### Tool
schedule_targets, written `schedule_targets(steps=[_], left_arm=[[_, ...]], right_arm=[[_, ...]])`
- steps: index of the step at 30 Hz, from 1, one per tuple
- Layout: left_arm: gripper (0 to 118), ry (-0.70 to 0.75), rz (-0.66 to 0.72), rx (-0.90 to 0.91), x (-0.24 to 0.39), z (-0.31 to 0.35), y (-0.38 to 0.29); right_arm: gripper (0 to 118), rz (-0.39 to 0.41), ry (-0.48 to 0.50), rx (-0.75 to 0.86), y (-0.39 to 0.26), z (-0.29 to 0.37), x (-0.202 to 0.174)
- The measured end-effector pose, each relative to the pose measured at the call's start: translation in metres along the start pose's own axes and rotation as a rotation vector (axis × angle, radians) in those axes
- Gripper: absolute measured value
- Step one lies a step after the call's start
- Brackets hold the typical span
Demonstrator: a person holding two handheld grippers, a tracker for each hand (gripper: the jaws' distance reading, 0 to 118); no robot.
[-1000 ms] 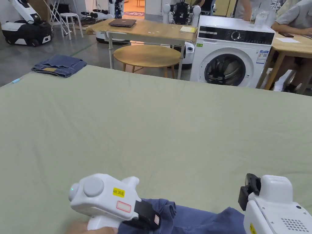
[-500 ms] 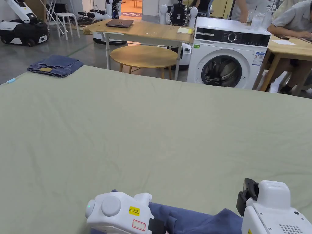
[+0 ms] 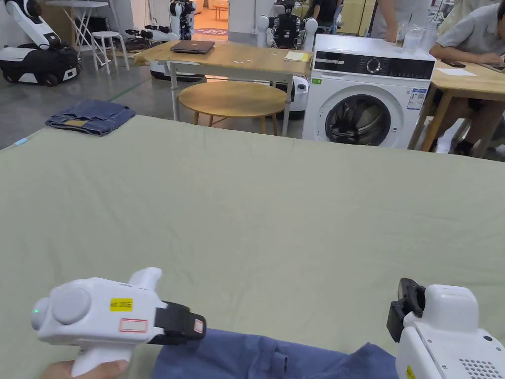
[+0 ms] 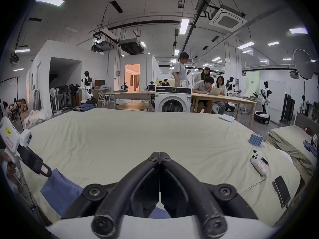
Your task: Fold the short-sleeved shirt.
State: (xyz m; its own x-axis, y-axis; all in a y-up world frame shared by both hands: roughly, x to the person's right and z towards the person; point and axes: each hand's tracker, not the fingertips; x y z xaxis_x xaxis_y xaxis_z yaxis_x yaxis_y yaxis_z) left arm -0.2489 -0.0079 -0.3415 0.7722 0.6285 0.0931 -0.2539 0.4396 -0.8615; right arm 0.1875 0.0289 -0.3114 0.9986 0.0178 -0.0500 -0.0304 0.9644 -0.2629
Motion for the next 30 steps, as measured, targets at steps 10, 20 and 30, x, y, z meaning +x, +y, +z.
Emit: schedule_targets(steps=[10,20,30], left_arm=[[65,-0.105,0.132,-0.010,-0.071,0.019,-0.022],[64,-0.332,0.182,-0.085,-0.099,-0.039,-0.037],[6,-0.263,0.210,-0.013,-0.091,-0.033,-0.041]], right_arm=[[0,0.006,0.021,-0.020,-0.003,-0.004,-0.008],[0,0.006,0.017,-0.043,-0.008,-0.004,-0.008],[0,0.009,0.012,-0.061,-0.010,-0.004,-0.006]])
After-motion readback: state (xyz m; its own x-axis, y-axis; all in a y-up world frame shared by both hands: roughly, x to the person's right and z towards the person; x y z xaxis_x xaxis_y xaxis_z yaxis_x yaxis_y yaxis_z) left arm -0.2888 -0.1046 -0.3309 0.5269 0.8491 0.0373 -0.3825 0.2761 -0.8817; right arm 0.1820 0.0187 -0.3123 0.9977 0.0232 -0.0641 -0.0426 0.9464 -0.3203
